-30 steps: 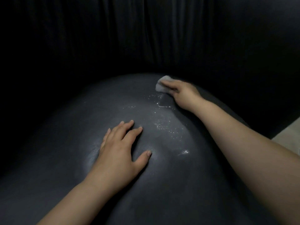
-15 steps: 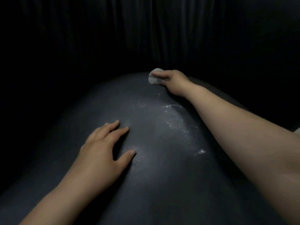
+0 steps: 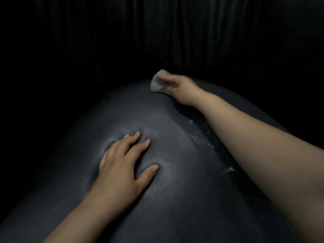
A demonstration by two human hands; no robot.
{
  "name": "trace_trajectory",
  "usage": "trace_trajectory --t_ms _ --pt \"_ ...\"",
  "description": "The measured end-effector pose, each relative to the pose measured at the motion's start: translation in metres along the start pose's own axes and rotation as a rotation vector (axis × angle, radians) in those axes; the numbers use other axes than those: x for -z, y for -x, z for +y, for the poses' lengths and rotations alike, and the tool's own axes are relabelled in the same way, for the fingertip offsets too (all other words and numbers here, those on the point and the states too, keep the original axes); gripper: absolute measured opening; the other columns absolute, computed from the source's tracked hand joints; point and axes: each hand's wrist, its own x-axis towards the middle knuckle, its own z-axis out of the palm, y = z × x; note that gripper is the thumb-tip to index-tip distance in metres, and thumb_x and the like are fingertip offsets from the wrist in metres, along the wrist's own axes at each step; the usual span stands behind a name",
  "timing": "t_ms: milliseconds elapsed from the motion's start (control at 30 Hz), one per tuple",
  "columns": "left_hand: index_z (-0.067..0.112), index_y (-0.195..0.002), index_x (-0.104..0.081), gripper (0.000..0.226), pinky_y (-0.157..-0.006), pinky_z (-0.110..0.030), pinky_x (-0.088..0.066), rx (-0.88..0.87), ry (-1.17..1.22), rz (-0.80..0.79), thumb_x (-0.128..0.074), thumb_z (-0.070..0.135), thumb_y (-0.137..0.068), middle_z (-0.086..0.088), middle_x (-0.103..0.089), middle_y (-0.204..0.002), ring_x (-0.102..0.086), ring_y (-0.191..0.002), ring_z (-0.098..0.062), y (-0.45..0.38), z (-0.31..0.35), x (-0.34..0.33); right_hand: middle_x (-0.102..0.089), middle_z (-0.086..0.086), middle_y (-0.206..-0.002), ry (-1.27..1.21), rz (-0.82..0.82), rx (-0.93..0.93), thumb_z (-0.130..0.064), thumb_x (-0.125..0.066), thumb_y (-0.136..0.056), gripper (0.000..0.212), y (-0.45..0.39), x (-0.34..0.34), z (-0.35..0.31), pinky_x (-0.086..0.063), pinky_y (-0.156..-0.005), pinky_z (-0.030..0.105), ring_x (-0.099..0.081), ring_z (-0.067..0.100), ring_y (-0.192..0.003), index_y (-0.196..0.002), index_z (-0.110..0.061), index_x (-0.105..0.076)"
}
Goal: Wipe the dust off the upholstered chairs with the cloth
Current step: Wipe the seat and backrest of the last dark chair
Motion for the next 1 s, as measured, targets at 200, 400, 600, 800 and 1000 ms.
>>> trace_trajectory --t_ms 200,400,600,800,1000 --pt "0.044 -0.139 -0.039 0.077 -0.115 -0.028 -0.008 0.014 -0.010 0.001 -0.026 0.078 -0.071 0.022 -0.021 -0.152 -0.007 -0.142 0.000 -0.002 -0.002 -0.001 -0.058 -0.004 -0.129 -0.019 -0.278 0.127 0.005 -0.055 -0.090 0.039 0.022 -0.024 -0.014 -0.031 -0.104 0.007 -0.046 0.001 -0.122 -0.122 -0.015 -0.064" --pt "0.045 -0.140 -0.035 0.076 -0.112 -0.024 -0.001 0.011 -0.003 0.009 -0.024 0.078 -0.072 0.023 -0.018 -0.152 0.000 -0.138 0.006 0.000 -0.001 -0.003 -0.059 -0.009 -0.120 -0.253 -0.169 0.103 0.012 -0.049 -0.089 0.044 0.027 -0.022 -0.019 -0.040 -0.088 0.004 -0.054 -0.014 -0.106 -0.121 -0.015 -0.063" --pt "0.045 -0.142 -0.031 0.070 -0.112 -0.021 0.003 -0.012 -0.028 0.024 -0.032 0.072 -0.078 0.021 -0.015 -0.154 0.000 -0.141 0.000 -0.001 -0.003 -0.004 -0.052 -0.007 -0.138 0.098 -0.182 0.167 -0.008 -0.054 -0.093 0.046 -0.035 -0.074 -0.039 -0.030 -0.112 0.024 -0.044 0.010 -0.130 -0.135 -0.025 -0.051" --pt "0.043 -0.142 -0.033 0.069 -0.112 -0.022 0.001 -0.019 -0.029 0.039 -0.034 0.069 -0.078 0.019 -0.018 -0.153 -0.005 -0.142 -0.003 -0.001 -0.005 -0.006 -0.051 -0.004 -0.140 -0.024 -0.366 0.253 -0.001 -0.057 -0.090 0.054 -0.033 -0.102 -0.062 -0.028 -0.108 0.013 -0.042 0.005 -0.130 -0.138 -0.024 -0.048" --pt "0.041 -0.142 -0.034 0.066 -0.111 -0.023 0.000 -0.033 -0.040 0.035 -0.039 0.068 -0.082 0.018 -0.019 -0.154 -0.007 -0.142 -0.004 -0.001 -0.007 -0.003 -0.056 -0.010 -0.133 0.070 -0.506 0.314 -0.001 -0.058 -0.089 0.050 -0.023 -0.086 -0.064 -0.032 -0.109 0.019 -0.046 0.003 -0.126 -0.129 -0.031 -0.057"
